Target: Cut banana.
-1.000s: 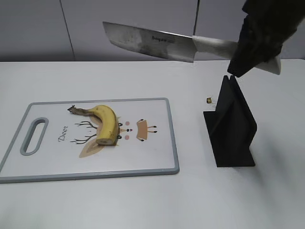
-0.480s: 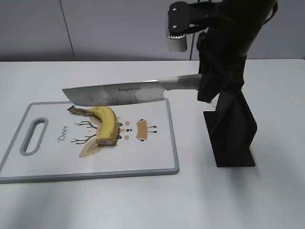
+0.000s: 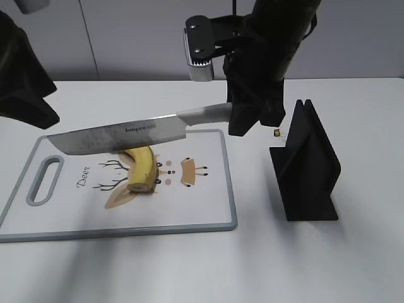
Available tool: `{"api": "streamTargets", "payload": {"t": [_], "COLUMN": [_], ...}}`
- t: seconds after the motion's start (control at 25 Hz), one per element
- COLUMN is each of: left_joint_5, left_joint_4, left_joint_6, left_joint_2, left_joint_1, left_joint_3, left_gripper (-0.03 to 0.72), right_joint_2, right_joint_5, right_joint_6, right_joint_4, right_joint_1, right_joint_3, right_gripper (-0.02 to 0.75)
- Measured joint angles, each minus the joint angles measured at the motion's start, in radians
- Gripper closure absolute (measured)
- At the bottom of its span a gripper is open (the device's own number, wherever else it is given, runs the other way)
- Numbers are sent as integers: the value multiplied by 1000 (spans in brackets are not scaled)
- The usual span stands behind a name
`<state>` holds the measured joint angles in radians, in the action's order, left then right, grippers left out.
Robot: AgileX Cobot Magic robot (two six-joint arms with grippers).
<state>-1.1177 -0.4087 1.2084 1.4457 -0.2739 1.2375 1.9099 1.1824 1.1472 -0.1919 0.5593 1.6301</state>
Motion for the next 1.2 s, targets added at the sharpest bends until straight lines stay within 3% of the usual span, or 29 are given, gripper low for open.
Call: {"api": "streamTargets", "payload": {"t": [0.32, 0.84, 1.04, 1.2], "left_joint_5": [27, 53, 83, 88], "left_joint_4": [-32, 6, 29, 42], "left_joint_6": [2, -4, -70, -96], "left_joint_2": [114, 186, 197, 197], "left_joint_1": [-5, -5, -5, -5], "left_joint_3": [0, 1, 1, -25], "left_gripper": [102, 124, 232, 383], "right_joint_2": [12, 41, 55, 55], "right_joint_5": [-36, -60, -59, -59], "right_joint_6": [9, 10, 10, 10], "right_joint_4": [-26, -59, -62, -77], "right_joint_1": [1, 1, 1, 1], "right_joint_3": [6, 6, 6, 6], "right_gripper": [577, 577, 577, 577]}}
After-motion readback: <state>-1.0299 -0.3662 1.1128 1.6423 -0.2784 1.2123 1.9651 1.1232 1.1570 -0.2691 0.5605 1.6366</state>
